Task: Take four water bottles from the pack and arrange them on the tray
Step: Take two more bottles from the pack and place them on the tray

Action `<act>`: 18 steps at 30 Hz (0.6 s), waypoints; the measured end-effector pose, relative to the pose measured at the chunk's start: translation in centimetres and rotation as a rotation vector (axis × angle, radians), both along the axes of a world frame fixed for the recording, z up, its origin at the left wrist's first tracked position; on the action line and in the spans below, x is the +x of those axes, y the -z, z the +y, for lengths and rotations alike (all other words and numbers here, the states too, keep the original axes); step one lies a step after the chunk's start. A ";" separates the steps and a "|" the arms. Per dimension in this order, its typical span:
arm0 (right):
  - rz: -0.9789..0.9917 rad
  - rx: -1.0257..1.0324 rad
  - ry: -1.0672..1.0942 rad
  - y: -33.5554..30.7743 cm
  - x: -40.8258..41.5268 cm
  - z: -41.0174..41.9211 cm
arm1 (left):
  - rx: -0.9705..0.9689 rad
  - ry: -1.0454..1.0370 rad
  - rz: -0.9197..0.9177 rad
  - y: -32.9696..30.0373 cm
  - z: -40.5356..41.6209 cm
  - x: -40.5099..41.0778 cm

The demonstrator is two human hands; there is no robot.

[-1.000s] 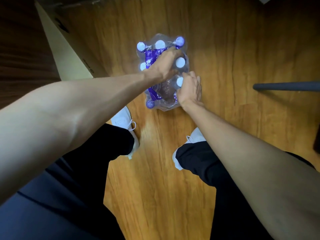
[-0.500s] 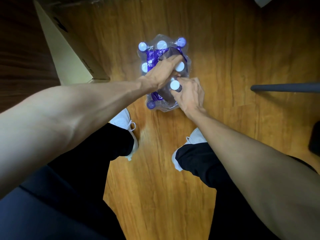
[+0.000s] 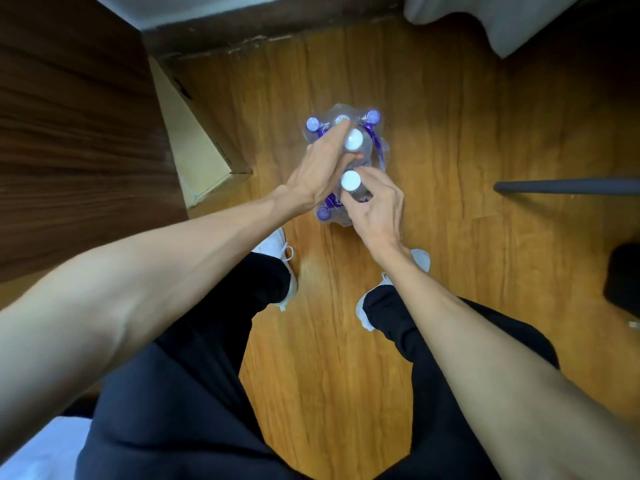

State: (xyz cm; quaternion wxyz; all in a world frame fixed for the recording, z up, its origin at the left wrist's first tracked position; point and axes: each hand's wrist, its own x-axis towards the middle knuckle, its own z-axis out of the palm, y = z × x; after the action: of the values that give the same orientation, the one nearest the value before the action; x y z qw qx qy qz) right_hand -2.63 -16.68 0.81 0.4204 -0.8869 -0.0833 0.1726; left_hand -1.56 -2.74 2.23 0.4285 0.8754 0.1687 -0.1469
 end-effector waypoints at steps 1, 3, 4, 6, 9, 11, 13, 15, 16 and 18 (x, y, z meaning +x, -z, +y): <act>-0.017 0.022 0.011 -1.6 0.2 0.1 | -0.007 0.007 -0.027 -0.9 0.3 -0.1; -0.032 0.045 0.023 -4.8 0.3 0.4 | 0.004 -0.004 -0.056 -4.0 0.8 -0.2; -0.043 0.052 0.025 -6.5 0.5 0.6 | 0.000 -0.025 -0.069 -5.7 1.1 -0.2; -0.065 0.066 0.033 -9.3 0.5 0.8 | -0.005 -0.034 -0.110 -8.7 1.5 -0.5; -0.095 0.077 0.057 -15.0 0.8 1.3 | -0.040 -0.053 -0.169 -14.3 2.6 -0.9; -0.130 0.081 0.059 -19.7 1.0 1.5 | 0.001 -0.054 -0.190 -18.8 3.4 -1.3; -0.168 0.088 0.052 -24.5 0.9 1.9 | 0.054 -0.020 -0.226 -23.1 4.4 -1.8; -0.185 0.098 0.051 -29.2 0.7 2.2 | 0.082 -0.016 -0.245 -27.5 5.2 -2.5; -0.185 0.106 0.051 -31.5 0.5 2.3 | 0.088 -0.021 -0.254 -29.8 5.4 -3.0; -0.186 0.124 0.045 -35.8 0.3 2.3 | 0.100 -0.040 -0.271 -34.3 5.7 -4.0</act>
State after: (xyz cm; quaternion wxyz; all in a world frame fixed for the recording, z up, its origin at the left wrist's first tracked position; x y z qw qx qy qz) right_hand -2.29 -14.41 36.57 0.4686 -0.8730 -0.1125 0.0747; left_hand -5.53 3.00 36.50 0.4061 0.9039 0.1339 -0.0102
